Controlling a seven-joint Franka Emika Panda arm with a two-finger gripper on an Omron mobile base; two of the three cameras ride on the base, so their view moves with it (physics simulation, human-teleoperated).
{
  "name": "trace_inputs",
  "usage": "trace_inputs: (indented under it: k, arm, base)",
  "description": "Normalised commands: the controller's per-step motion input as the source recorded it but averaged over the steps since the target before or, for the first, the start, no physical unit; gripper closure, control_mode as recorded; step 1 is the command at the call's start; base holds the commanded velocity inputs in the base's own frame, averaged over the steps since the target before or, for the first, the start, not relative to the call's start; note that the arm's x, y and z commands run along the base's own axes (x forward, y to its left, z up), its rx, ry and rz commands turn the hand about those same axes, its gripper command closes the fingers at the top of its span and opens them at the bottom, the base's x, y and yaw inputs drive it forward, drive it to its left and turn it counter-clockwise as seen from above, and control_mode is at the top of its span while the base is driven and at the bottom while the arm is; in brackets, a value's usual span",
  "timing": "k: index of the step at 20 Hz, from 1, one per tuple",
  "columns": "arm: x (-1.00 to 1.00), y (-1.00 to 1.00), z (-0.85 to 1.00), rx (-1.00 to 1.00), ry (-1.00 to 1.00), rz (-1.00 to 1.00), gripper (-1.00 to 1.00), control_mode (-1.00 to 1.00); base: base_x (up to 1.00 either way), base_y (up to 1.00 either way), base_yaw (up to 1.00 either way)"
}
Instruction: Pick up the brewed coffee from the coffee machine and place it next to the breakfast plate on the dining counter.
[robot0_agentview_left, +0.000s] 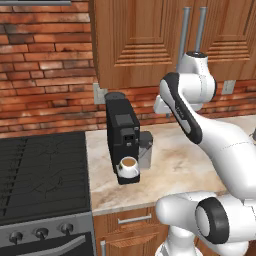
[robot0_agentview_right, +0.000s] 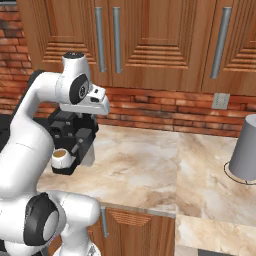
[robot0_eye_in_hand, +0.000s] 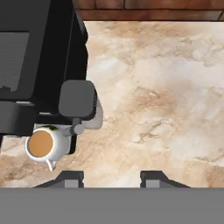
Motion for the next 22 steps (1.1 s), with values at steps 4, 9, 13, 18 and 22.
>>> trace_inputs:
  k: [4,9,13,18,22]
  arm:
    - [-0.44,0.31,-0.14,-0.04,-0.01,0.02,-1.0,-1.0]
    - [-1.0,0.97,-0.83,-0.05,-0.01,0.12,-1.0,-1.0]
    - [-0.76,1.0,-0.99,-0.12,0.06,0.12,-1.0,-1.0]
    - [0.07,0.51,-0.77,-0.05,0.06,0.05,-1.0,-1.0]
    - [0.15,0.0,-0.34,0.0,-0.14,0.0,-1.0,-1.0]
  base:
    - [0.0,0.0,0.0]
    - [0.0,0.0,0.0]
    - [0.0,0.0,0.0]
    - [0.0,0.0,0.0]
    - [0.0,0.0,0.0]
